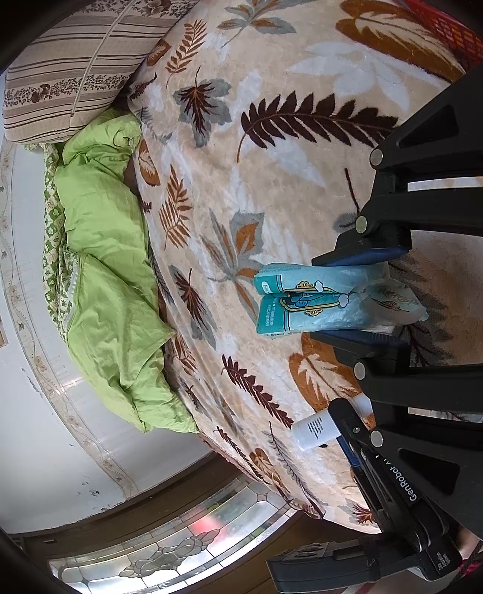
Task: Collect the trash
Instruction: 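Lift the white tube and teal packet and carry them toward the red basket, then open both tools over the red basket to drop the tube and packet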
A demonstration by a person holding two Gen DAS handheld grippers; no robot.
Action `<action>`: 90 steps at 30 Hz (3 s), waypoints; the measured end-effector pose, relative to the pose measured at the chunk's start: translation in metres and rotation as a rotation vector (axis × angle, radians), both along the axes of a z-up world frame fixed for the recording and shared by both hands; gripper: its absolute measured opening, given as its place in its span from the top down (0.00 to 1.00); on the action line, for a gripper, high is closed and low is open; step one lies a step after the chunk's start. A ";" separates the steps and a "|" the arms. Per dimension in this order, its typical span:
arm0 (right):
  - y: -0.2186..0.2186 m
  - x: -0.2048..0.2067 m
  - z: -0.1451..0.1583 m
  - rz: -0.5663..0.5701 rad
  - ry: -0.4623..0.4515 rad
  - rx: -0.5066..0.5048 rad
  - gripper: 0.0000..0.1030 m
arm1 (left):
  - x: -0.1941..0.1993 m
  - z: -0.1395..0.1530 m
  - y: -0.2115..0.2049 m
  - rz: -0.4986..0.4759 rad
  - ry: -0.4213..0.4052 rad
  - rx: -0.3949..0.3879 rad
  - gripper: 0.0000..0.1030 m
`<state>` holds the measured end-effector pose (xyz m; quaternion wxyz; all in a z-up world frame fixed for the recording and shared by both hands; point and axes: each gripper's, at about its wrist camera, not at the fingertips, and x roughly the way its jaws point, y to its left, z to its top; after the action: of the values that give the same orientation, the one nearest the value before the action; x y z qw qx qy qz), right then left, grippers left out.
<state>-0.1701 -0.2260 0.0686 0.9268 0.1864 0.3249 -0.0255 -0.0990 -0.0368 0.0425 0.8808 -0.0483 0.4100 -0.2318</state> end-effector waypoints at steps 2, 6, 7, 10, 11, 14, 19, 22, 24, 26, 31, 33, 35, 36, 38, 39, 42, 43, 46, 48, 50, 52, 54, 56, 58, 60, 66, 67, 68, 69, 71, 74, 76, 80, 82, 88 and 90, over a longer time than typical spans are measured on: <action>0.000 0.000 0.000 0.000 -0.003 -0.002 0.68 | 0.001 -0.002 0.001 0.005 0.003 -0.005 0.70; 0.000 0.000 0.000 -0.001 -0.004 -0.004 0.68 | 0.000 -0.002 0.000 0.003 -0.009 -0.008 0.71; -0.001 0.000 0.000 -0.002 -0.006 -0.004 0.68 | -0.001 -0.001 0.000 -0.001 -0.018 -0.007 0.71; -0.003 -0.001 -0.001 -0.011 -0.009 0.004 0.68 | -0.004 0.003 -0.002 -0.014 -0.038 -0.015 0.71; -0.004 -0.002 -0.001 -0.012 -0.010 0.007 0.68 | -0.005 0.005 -0.003 -0.016 -0.042 -0.017 0.71; -0.003 -0.002 0.000 -0.011 -0.011 0.005 0.68 | -0.010 0.011 -0.003 -0.025 -0.055 -0.019 0.71; 0.001 -0.005 0.003 -0.008 -0.021 -0.002 0.68 | -0.022 0.023 -0.004 -0.041 -0.075 -0.032 0.71; -0.001 -0.011 0.005 -0.012 -0.023 0.016 0.68 | -0.030 0.030 -0.006 -0.054 -0.083 -0.039 0.71; -0.003 -0.015 0.006 -0.017 -0.027 0.019 0.69 | -0.036 0.034 -0.006 -0.064 -0.083 -0.047 0.71; -0.006 -0.022 0.008 -0.025 -0.032 0.027 0.69 | -0.040 0.037 -0.007 -0.073 -0.081 -0.053 0.71; -0.010 -0.035 0.011 -0.032 -0.043 0.041 0.69 | -0.051 0.046 -0.009 -0.089 -0.093 -0.064 0.71; -0.011 -0.041 0.012 -0.032 -0.046 0.045 0.69 | -0.054 0.048 -0.010 -0.093 -0.095 -0.067 0.71; -0.012 -0.044 0.013 -0.034 -0.046 0.059 0.69 | -0.057 0.050 -0.011 -0.098 -0.096 -0.067 0.71; -0.014 -0.047 0.014 -0.037 -0.048 0.071 0.69 | -0.058 0.050 -0.011 -0.099 -0.096 -0.068 0.71; -0.016 -0.050 0.015 -0.038 -0.046 0.081 0.69 | -0.061 0.052 -0.013 -0.108 -0.095 -0.070 0.71; -0.017 -0.053 0.015 -0.038 -0.047 0.083 0.69 | -0.062 0.053 -0.014 -0.112 -0.097 -0.069 0.71; -0.020 -0.061 0.017 -0.044 -0.051 0.091 0.69 | -0.065 0.055 -0.018 -0.122 -0.101 -0.070 0.71; -0.021 -0.063 0.018 -0.046 -0.052 0.094 0.69 | -0.066 0.056 -0.019 -0.126 -0.102 -0.070 0.71; -0.028 -0.069 0.021 -0.056 -0.060 0.116 0.68 | -0.069 0.059 -0.024 -0.138 -0.105 -0.071 0.71; -0.032 -0.073 0.024 -0.062 -0.070 0.126 0.68 | -0.072 0.061 -0.026 -0.146 -0.107 -0.072 0.71; -0.037 -0.078 0.030 -0.068 -0.084 0.135 0.69 | -0.074 0.063 -0.030 -0.158 -0.109 -0.073 0.71; -0.040 -0.082 0.034 -0.072 -0.098 0.145 0.68 | -0.076 0.065 -0.033 -0.166 -0.112 -0.072 0.71; -0.042 -0.086 0.037 -0.073 -0.106 0.152 0.68 | -0.078 0.067 -0.036 -0.176 -0.113 -0.073 0.71; -0.044 -0.090 0.039 -0.072 -0.111 0.161 0.68 | -0.079 0.070 -0.039 -0.185 -0.114 -0.074 0.71; -0.046 -0.094 0.042 -0.073 -0.117 0.168 0.69 | -0.082 0.072 -0.043 -0.198 -0.117 -0.075 0.71; -0.050 -0.099 0.045 -0.076 -0.124 0.169 0.68 | -0.085 0.075 -0.049 -0.214 -0.121 -0.075 0.71; -0.068 -0.121 0.053 -0.114 -0.142 0.179 0.68 | -0.093 0.082 -0.069 -0.269 -0.125 -0.078 0.71; -0.072 -0.125 0.054 -0.124 -0.144 0.178 0.68 | -0.096 0.083 -0.075 -0.285 -0.125 -0.080 0.71; -0.077 -0.130 0.055 -0.136 -0.144 0.176 0.68 | -0.098 0.084 -0.079 -0.296 -0.125 -0.081 0.71; -0.080 -0.135 0.055 -0.144 -0.144 0.173 0.68 | -0.100 0.085 -0.084 -0.310 -0.126 -0.081 0.71; -0.092 -0.150 0.053 -0.180 -0.139 0.173 0.69 | -0.106 0.087 -0.096 -0.345 -0.123 -0.083 0.71; -0.112 -0.176 0.049 -0.242 -0.130 0.176 0.69 | -0.115 0.088 -0.118 -0.403 -0.111 -0.087 0.71; -0.126 -0.193 0.045 -0.293 -0.120 0.178 0.68 | -0.123 0.088 -0.133 -0.446 -0.098 -0.091 0.71; -0.156 -0.228 0.038 -0.398 -0.092 0.182 0.69 | -0.144 0.086 -0.169 -0.551 -0.063 -0.098 0.71; -0.170 -0.244 0.034 -0.444 -0.076 0.185 0.69 | -0.155 0.084 -0.185 -0.601 -0.035 -0.106 0.71; -0.198 -0.285 0.023 -0.552 -0.035 0.196 0.69 | -0.187 0.070 -0.233 -0.754 0.071 -0.105 0.71; -0.205 -0.295 0.018 -0.578 -0.022 0.205 0.68 | -0.196 0.064 -0.248 -0.790 0.096 -0.090 0.71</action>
<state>-0.4651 -0.4310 0.0863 0.8611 0.3639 0.2490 -0.2532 -0.2945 -0.2843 0.1060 0.7008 0.0638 0.4272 -0.5677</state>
